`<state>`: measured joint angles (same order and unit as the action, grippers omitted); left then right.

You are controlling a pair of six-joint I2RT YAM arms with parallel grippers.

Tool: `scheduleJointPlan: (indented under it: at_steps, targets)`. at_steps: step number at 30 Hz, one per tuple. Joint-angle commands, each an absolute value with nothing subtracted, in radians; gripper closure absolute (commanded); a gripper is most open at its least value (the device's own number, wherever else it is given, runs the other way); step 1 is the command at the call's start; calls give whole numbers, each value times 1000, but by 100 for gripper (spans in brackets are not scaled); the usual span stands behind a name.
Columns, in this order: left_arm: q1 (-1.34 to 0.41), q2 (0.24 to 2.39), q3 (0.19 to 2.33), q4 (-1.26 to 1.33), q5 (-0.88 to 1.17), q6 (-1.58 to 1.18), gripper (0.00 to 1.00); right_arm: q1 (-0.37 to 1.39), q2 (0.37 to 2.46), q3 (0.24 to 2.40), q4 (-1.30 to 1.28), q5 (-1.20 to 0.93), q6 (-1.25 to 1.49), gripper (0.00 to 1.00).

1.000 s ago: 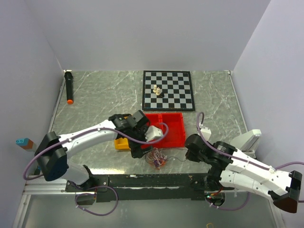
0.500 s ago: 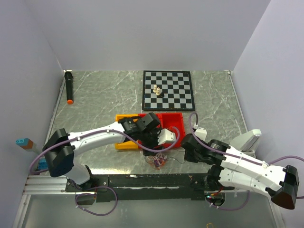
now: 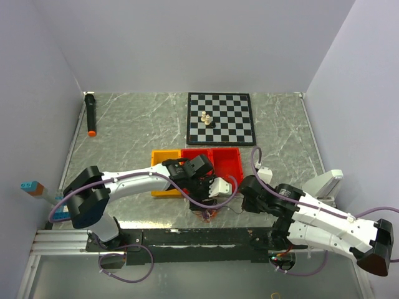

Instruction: Untangle the cables

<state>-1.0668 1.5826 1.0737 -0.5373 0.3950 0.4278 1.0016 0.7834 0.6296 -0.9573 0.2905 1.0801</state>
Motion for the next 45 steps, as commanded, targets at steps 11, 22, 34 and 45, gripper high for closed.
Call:
scheduleJointPlan:
  at_steps: [11, 22, 34, 45]
  targets:
    - [-1074, 1517, 1089, -699, 440, 475, 99, 1005, 752, 759, -997, 321, 1063, 100]
    - [-921, 1155, 1032, -1017, 403, 569, 99, 1005, 675, 1038, -1141, 482, 986, 100]
    - [-859, 1005, 1019, -897, 322, 459, 59, 1005, 667, 1124, -1039, 370, 862, 100]
    - [-841, 990, 1040, -750, 290, 319, 31, 1008, 757, 1185, -713, -23, 675, 100]
